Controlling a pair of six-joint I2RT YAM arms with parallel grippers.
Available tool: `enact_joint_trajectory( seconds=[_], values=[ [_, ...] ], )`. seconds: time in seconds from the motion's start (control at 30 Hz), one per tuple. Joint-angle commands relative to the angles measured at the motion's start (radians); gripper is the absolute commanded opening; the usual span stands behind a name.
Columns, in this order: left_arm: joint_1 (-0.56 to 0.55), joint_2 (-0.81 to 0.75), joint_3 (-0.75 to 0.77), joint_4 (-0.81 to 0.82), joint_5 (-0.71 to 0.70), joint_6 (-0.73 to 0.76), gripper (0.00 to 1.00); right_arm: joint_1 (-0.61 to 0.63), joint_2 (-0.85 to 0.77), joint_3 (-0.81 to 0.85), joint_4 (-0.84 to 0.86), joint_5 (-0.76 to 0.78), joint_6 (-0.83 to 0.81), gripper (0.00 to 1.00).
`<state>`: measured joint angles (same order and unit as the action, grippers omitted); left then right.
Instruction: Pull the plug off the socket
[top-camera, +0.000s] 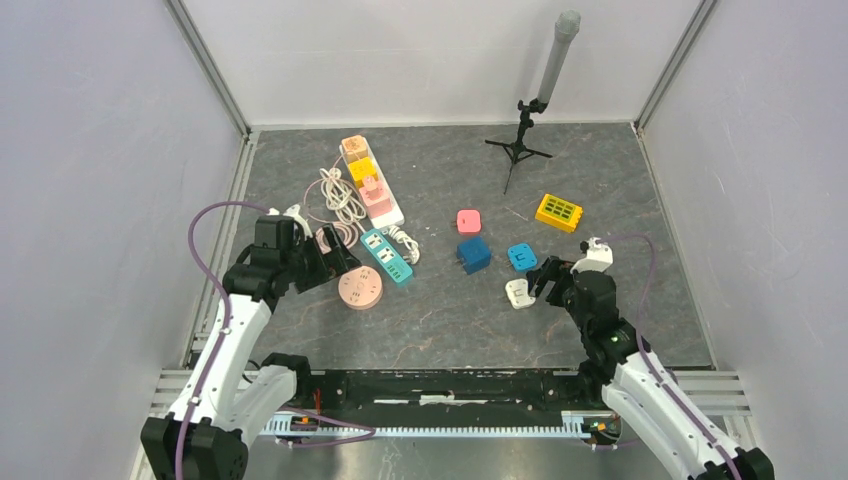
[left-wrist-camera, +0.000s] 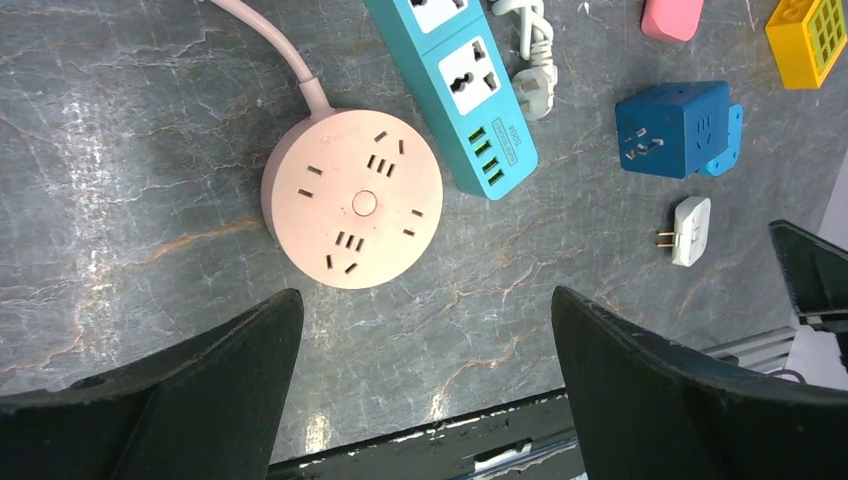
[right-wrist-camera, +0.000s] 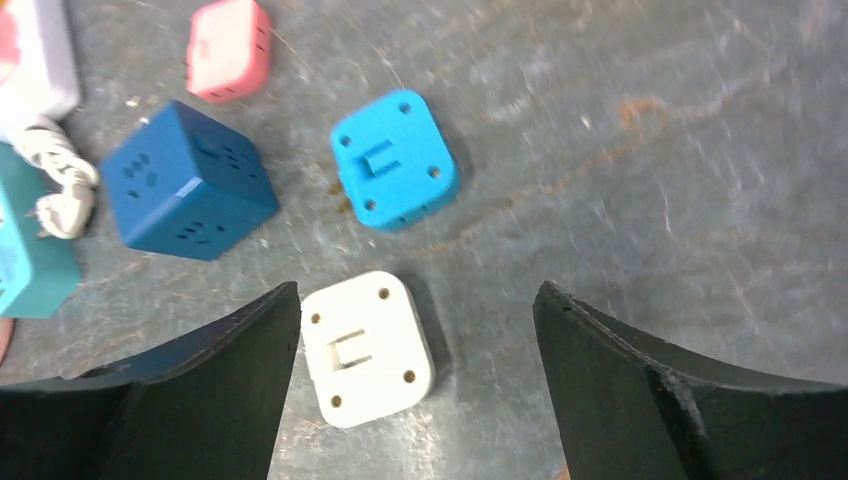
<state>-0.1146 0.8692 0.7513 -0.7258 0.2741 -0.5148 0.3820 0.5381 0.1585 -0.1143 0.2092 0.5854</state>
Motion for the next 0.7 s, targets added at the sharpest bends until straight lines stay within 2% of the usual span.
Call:
enact_joint_trajectory(
  seconds=[0.0, 0.13, 0.23, 0.47, 0.67],
  values=[
    [0.003, -0.025, 0.014, 0.029, -0.057, 0.013, 1.0, -0.004, 0.004, 0.065, 0.179, -0.105, -0.138, 0.91],
    [0.002, -0.002, 0.061, 0.039, -0.102, 0.009, 1.0, 0.003, 0.16, 0.102, 0.421, -0.287, -0.138, 0.92],
    [0.004, 0.055, 0.113, 0.034, -0.124, -0.001, 1.0, 0.045, 0.33, 0.172, 0.567, -0.337, -0.142, 0.94],
    [0.004, 0.124, 0.152, 0.043, -0.187, -0.013, 1.0, 0.262, 0.739, 0.491, 0.644, -0.164, -0.274, 0.98],
    [0.009, 0.117, 0.141, 0.057, -0.219, -0.016, 1.0, 0.36, 1.075, 0.757, 0.795, -0.123, -0.336, 0.98]
  ],
)
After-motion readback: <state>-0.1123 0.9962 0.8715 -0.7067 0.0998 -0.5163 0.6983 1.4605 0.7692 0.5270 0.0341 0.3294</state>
